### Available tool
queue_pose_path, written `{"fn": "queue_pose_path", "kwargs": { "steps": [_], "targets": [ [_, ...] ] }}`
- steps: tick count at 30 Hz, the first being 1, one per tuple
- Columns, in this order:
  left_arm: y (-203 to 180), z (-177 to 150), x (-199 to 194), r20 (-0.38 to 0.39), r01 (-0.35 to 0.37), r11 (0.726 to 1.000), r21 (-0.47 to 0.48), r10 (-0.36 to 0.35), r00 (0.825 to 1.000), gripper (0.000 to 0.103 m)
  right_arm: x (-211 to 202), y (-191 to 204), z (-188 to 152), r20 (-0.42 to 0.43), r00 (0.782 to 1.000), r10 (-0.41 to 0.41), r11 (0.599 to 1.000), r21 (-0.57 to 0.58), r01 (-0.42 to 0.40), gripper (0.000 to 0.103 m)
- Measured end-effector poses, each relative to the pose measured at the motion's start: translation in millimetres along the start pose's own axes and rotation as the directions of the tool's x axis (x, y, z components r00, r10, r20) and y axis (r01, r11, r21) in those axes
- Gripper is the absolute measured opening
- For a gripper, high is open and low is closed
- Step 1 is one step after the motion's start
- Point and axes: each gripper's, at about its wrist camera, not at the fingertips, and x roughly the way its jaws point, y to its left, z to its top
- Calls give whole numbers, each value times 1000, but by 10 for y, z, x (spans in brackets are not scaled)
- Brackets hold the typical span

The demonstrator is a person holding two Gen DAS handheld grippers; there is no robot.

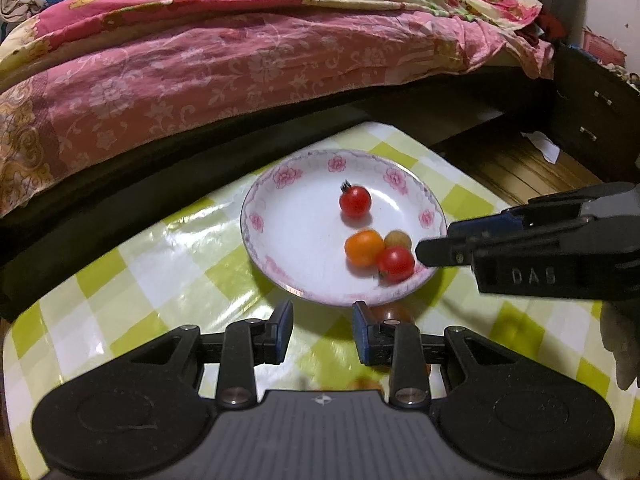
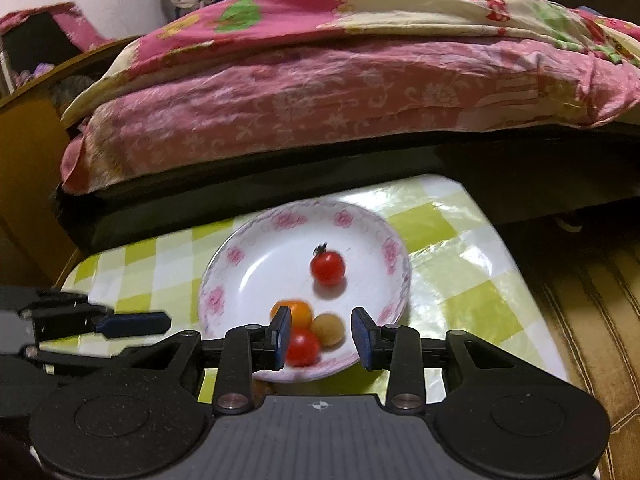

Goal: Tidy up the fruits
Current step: 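Grasp the large mandarin with left gripper while right gripper grasps a small orange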

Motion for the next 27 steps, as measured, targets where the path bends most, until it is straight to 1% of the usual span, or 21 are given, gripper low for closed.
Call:
{"fn": "queue_pose_path", "kwargs": {
  "steps": [7, 11, 16, 20, 24, 27],
  "targets": [
    [38, -176, -100, -29, 16, 1000, 20, -16, 999, 39, -10, 185, -188, -95, 995, 42, 997, -62, -48, 32],
    [53, -248, -117, -49, 24, 999, 33, -22, 999, 39, -33, 226, -276, -143, 987, 73, 995, -61, -82, 32],
    [8, -323, -133, -69, 47, 996, 80, -41, 997, 39, -50, 280, -378, -200, 975, 96, 988, -99, -117, 32],
    [-50, -396, -90, -97, 53, 991, 126, -41, 994, 39, -21, 330, -450, -226, 969, 95, 982, -139, -129, 32],
    [-79, -468, -33, -119, 50, 985, 166, -30, 992, 39, 36, 344, -481, -247, 964, 97, 980, -148, -137, 32],
    [-68, -488, -4, -120, 45, 985, 169, -25, 992, 39, 83, 354, -490, -252, 963, 95, 978, -158, -138, 32]
  ]
}}
